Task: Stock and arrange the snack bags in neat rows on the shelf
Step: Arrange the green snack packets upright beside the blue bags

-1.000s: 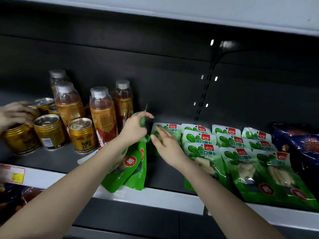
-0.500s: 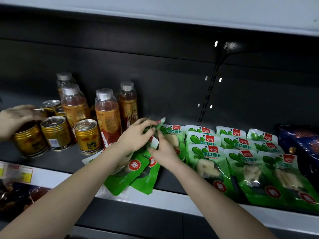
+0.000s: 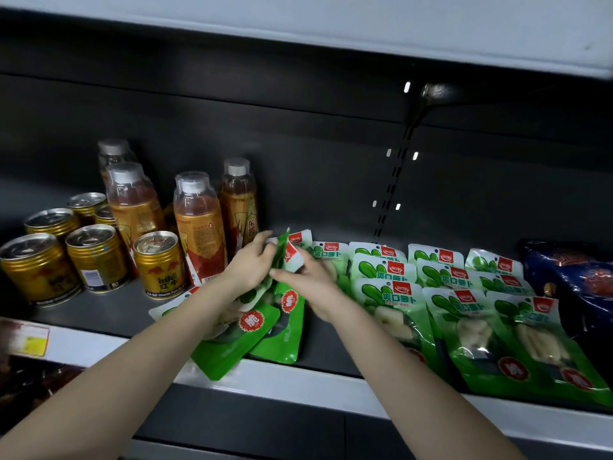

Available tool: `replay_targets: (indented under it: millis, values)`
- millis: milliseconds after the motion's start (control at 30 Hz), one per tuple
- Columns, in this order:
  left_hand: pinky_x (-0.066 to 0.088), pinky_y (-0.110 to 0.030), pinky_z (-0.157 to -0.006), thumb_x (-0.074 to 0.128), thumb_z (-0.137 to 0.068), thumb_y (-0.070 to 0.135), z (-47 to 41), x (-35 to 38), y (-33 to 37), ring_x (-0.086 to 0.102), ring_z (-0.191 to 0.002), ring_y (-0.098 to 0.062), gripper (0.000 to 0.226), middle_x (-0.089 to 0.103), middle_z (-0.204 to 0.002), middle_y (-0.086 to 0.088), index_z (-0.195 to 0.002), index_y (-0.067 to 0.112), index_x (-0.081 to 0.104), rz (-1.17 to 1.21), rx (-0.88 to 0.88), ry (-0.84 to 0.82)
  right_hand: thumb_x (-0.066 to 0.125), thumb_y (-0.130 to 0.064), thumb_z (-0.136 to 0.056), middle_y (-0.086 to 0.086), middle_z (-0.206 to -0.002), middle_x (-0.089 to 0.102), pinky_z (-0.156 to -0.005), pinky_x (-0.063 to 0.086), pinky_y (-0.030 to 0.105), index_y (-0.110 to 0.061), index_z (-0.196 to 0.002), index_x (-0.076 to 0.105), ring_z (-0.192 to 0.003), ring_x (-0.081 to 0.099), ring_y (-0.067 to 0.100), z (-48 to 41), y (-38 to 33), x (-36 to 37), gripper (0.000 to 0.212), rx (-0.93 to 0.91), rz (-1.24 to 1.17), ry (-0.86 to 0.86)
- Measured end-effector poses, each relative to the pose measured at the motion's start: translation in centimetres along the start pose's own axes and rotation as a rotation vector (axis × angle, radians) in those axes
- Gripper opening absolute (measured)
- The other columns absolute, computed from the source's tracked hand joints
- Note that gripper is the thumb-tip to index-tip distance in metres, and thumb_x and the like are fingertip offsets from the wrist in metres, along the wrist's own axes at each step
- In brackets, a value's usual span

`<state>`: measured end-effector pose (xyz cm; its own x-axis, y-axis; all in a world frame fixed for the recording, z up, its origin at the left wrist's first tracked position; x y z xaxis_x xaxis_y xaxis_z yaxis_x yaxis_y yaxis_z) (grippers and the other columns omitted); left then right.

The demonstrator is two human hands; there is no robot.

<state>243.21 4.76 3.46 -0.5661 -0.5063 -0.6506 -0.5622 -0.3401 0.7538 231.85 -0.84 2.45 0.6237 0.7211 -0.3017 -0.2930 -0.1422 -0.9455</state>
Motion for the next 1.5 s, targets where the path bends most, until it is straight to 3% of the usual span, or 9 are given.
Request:
replay_targets:
  millis: [200,367,500,700,833,1000,1200,1367,1500]
  values:
    - [0.032,-0.024,-0.092,0.030,-0.101,0.020,0.5,-0.4,-1.7,0.048,-0.120,-0.023,0.036,0.055,-0.131,-0.007,-0.125,0.014,0.056,0.095,-0.042,0.149,0.077,-0.025,-0.075,-0.006,-0.120,0.060,-0.095,0.047,0.029,-0.033,-0.140,0.035,-0.109,0.055,0.014,0.1,-0.1,1.1,0.077,0.037,-0.054,0.126]
    - [0.040,-0.019,-0.071,0.035,-0.098,0.014,1.6,-0.5,-1.6,0.056,-0.083,-0.015,0.035,0.065,-0.112,-0.007,-0.122,0.018,0.060,0.056,-0.004,0.157,0.073,-0.020,-0.079,-0.005,-0.113,0.066,-0.086,0.047,0.021,-0.028,-0.132,0.050,-0.105,0.061,0.013,0.2,0.0,1.8,0.058,-0.034,-0.004,0.306]
    - [0.034,-0.024,-0.104,0.037,-0.097,0.012,2.7,-0.3,-1.2,0.049,-0.123,-0.022,0.040,0.051,-0.138,-0.004,-0.135,0.018,0.049,-0.040,0.104,0.143,0.067,-0.004,-0.080,-0.004,-0.106,0.068,-0.092,0.050,0.030,-0.024,-0.126,0.060,-0.100,0.062,0.015,0.4,0.4,1.6,0.050,-0.067,-0.125,0.389]
    - [0.025,-0.014,-0.103,0.035,-0.100,0.017,2.6,-0.7,-0.7,0.041,-0.131,-0.015,0.038,0.048,-0.141,-0.001,-0.136,0.017,0.048,0.011,0.160,0.196,0.060,0.008,-0.081,-0.006,-0.092,0.068,-0.068,0.052,0.015,-0.017,-0.112,0.068,-0.086,0.065,0.011,0.0,-0.2,0.2,0.040,-0.143,-0.202,0.384]
    - [0.024,-0.024,-0.113,0.036,-0.100,0.020,2.4,0.3,0.4,0.036,-0.136,-0.017,0.040,0.043,-0.145,-0.003,-0.139,0.019,0.043,0.020,0.190,0.215,0.062,0.004,-0.078,-0.001,-0.087,0.071,-0.080,0.056,0.040,-0.026,-0.082,0.067,-0.087,0.067,0.022,-0.7,-0.6,-1.5,0.031,-0.171,-0.068,0.382]
    - [0.014,-0.017,-0.112,0.038,-0.100,0.019,2.2,2.7,3.1,0.026,-0.141,-0.013,0.044,0.033,-0.151,-0.001,-0.144,0.025,0.036,0.029,0.244,0.212,0.061,0.001,-0.084,0.002,-0.091,0.072,-0.079,0.055,0.032,-0.012,-0.100,0.070,-0.087,0.067,0.019,0.2,-1.0,-5.2,0.023,-0.242,0.037,0.316]
    - [0.024,-0.030,-0.114,0.031,-0.085,0.037,1.6,3.1,5.0,0.034,-0.138,-0.024,0.055,0.035,-0.150,-0.008,-0.130,0.017,0.056,-0.236,0.203,0.162,0.051,-0.040,-0.091,0.005,-0.125,0.058,-0.073,0.048,0.031,-0.031,-0.142,0.038,-0.105,0.060,0.028,1.5,-3.7,-8.7,0.054,-0.346,0.705,0.301]
    - [0.022,-0.029,-0.114,0.045,-0.096,0.022,3.3,0.2,2.8,0.028,-0.140,-0.018,0.041,0.029,-0.153,-0.001,-0.137,0.023,0.046,-0.267,0.103,0.076,0.047,-0.041,-0.093,0.002,-0.145,0.040,-0.087,0.045,0.036,-0.023,-0.141,0.040,-0.121,0.049,0.029,0.0,-3.3,-7.8,0.051,-0.329,0.956,0.138]
    - [0.027,-0.033,-0.114,0.047,-0.093,0.042,6.8,-2.3,0.0,0.028,-0.139,-0.016,0.046,0.027,-0.153,0.003,-0.137,0.030,0.042,-0.384,0.026,0.008,0.042,-0.059,-0.089,0.003,-0.159,0.008,-0.110,0.008,0.065,-0.025,-0.143,0.037,-0.142,0.002,0.046,-1.0,-2.5,-4.9,0.064,-0.378,1.326,0.112]
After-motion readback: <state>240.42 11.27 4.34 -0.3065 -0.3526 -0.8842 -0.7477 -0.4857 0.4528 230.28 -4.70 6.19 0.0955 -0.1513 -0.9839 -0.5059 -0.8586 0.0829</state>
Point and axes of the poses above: each hand's wrist, its own z-axis away from the middle knuckle, its own x-axis out of the palm, y = z × x, the point moved 4 cm from there along -z, towards the middle knuckle
